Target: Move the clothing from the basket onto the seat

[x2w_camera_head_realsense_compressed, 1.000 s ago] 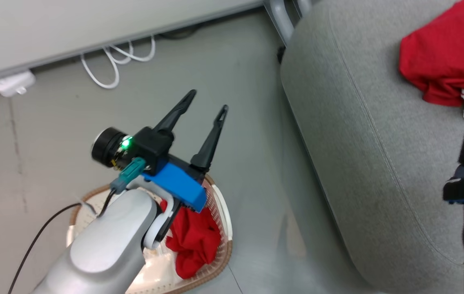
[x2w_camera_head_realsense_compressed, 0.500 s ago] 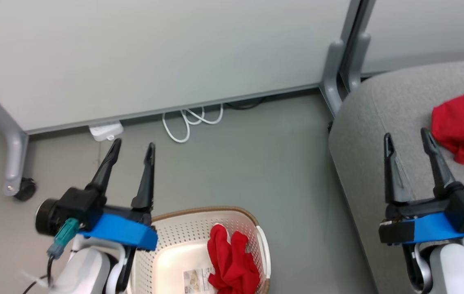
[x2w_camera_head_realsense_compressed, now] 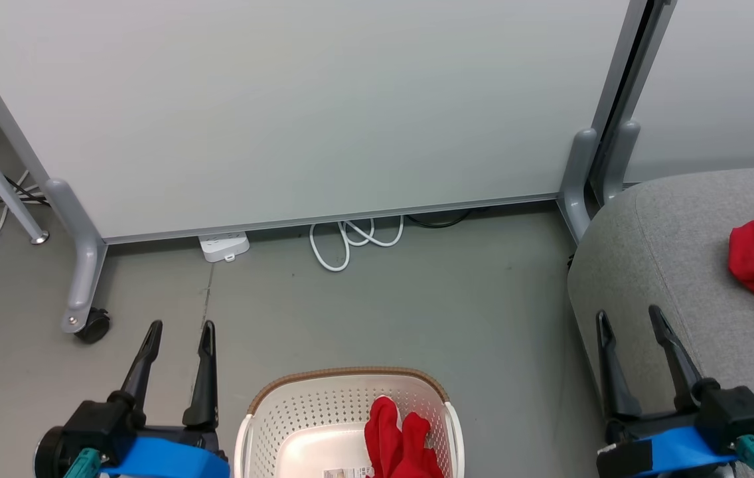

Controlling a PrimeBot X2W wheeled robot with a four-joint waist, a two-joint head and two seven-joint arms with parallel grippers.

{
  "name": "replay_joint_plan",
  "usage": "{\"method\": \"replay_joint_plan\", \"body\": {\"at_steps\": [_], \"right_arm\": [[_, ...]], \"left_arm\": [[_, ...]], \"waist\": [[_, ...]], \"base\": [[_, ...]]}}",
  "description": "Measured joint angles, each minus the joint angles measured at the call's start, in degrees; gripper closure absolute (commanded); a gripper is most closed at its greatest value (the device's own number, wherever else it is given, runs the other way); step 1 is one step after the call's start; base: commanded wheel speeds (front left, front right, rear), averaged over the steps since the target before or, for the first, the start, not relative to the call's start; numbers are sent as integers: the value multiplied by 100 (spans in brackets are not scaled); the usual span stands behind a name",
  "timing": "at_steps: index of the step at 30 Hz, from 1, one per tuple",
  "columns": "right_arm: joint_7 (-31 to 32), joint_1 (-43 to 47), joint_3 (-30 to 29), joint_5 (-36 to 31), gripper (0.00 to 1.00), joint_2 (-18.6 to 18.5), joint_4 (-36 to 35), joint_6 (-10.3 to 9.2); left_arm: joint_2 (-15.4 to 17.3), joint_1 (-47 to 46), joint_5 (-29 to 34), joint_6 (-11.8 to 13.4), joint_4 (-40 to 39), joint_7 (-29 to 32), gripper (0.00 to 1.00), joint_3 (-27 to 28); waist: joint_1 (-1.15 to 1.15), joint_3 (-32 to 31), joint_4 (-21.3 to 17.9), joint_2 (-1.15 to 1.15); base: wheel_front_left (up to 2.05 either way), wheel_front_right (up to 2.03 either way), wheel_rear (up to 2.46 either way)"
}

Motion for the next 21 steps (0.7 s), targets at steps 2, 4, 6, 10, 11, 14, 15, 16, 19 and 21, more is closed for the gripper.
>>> {"method": "replay_joint_plan", "body": {"at_steps": [2,4,6,10,11,14,15,16,19,21], "right_arm": [[0,105,-35,12,0,10,43,0],[0,177,-73,35,0,22,86,0],[0,232,-103,45,0,29,131,0],[0,327,-111,77,0,35,186,0],[0,332,-102,109,0,36,198,0],[0,335,-76,149,0,38,226,0],[0,336,-73,153,0,38,233,0],[0,336,-70,164,0,40,238,0],[0,334,-52,193,0,40,260,0],[0,328,-34,198,0,41,264,0]], "left_arm": [[-85,95,96,-98,41,1,0,115],[-153,153,181,-178,80,0,0,204],[-209,189,255,-255,122,1,0,291],[-308,228,372,-361,130,1,0,449],[-321,234,393,-383,132,1,0,483],[-365,248,452,-441,157,1,0,553],[-379,250,468,-454,167,1,0,577],[-391,252,474,-464,178,1,0,598],[-422,260,522,-504,208,0,0,630],[-437,260,559,-526,255,1,0,632]], "waist": [[0,-25,16,0],[0,-40,24,0],[0,-57,33,0],[0,-83,34,0],[0,-87,32,0],[0,-100,25,0],[1,-103,23,0],[1,-105,20,0],[1,-100,1,0],[1,-80,-16,0]], "base": [[0,0,0],[0,0,0],[0,0,0],[0,0,0],[0,0,0],[0,0,0],[0,0,0],[0,0,0],[0,0,0],[0,0,0]]}}
